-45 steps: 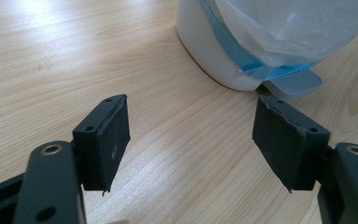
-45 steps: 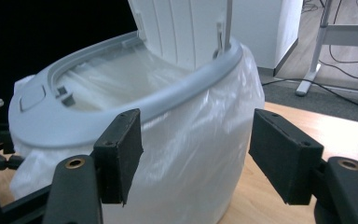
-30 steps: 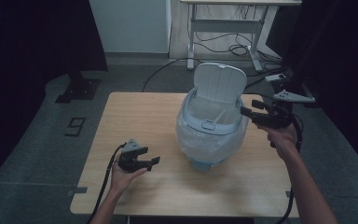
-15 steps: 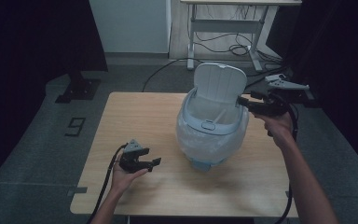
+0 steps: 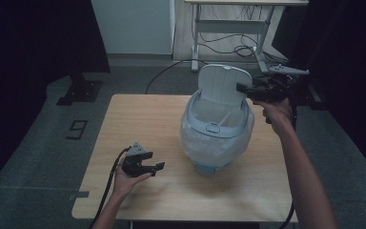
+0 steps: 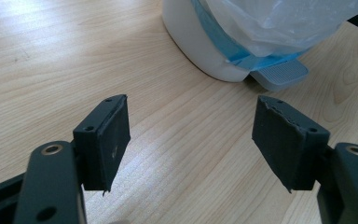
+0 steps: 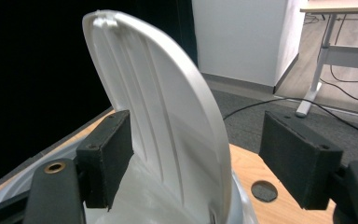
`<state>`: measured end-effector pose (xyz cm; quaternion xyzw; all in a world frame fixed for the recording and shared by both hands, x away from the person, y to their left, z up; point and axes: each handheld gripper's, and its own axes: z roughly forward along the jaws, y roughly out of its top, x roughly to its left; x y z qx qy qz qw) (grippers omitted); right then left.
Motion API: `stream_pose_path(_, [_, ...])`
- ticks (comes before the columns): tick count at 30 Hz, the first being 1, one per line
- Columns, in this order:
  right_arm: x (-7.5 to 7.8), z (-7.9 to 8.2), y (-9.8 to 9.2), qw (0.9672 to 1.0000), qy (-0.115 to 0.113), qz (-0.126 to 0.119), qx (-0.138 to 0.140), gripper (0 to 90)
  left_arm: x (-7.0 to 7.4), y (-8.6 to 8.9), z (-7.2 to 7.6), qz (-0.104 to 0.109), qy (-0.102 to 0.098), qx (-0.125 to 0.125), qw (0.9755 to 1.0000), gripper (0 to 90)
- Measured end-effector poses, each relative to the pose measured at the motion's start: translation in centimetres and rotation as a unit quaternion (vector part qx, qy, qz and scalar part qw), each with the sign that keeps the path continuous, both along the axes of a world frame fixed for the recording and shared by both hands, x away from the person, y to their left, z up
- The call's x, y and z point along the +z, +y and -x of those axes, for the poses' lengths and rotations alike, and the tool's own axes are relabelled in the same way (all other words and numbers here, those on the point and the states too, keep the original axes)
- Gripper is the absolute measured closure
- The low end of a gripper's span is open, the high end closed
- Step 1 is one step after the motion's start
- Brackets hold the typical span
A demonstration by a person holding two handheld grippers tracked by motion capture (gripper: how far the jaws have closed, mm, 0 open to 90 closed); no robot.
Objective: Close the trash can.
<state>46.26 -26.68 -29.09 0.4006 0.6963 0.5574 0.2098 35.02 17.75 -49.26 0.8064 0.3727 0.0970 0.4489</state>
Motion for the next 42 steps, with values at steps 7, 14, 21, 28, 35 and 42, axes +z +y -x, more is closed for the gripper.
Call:
stream_pose_path(7, [0.5, -0.3, 1.2, 0.9986, -0.008, -0.026, 0.046, 27.4, 0.2, 0.2, 0.1, 0.003, -0.001, 0.0, 1.0, 28.1])
stream_pose_path(14, [0.5, 1.5, 1.8, 0.9958, 0.003, -0.019, 0.09, 18.4, 0.2, 0.0, 0.2, 0.0, 0.0, -0.004, 1.0, 28.0])
stream_pose_path(21, [-0.8, 4.8, 2.4, 0.9906, 0.007, 0.0, 0.136, 13.2, 0.0, -0.1, 0.3, -0.004, 0.003, -0.004, 1.0, 28.0])
stream_pose_path(28, [-2.1, 5.2, 1.5, 0.9917, 0.027, -0.006, 0.126, 13.9, -0.2, -0.4, 0.4, -0.007, 0.007, -0.001, 1.0, 28.0])
stream_pose_path(35, [-2.5, 5.0, 2.3, 0.9912, 0.04, -0.002, 0.126, 12.9, -0.4, -0.2, 0.2, -0.01, 0.012, 0.0, 0.9999, 28.0])
stream_pose_path(42, [-3.3, 4.7, 4.3, 0.9922, 0.048, 0.05, 0.103, 15.4, -0.4, -0.2, 0.2, -0.009, 0.013, 0.001, 0.9999, 27.9])
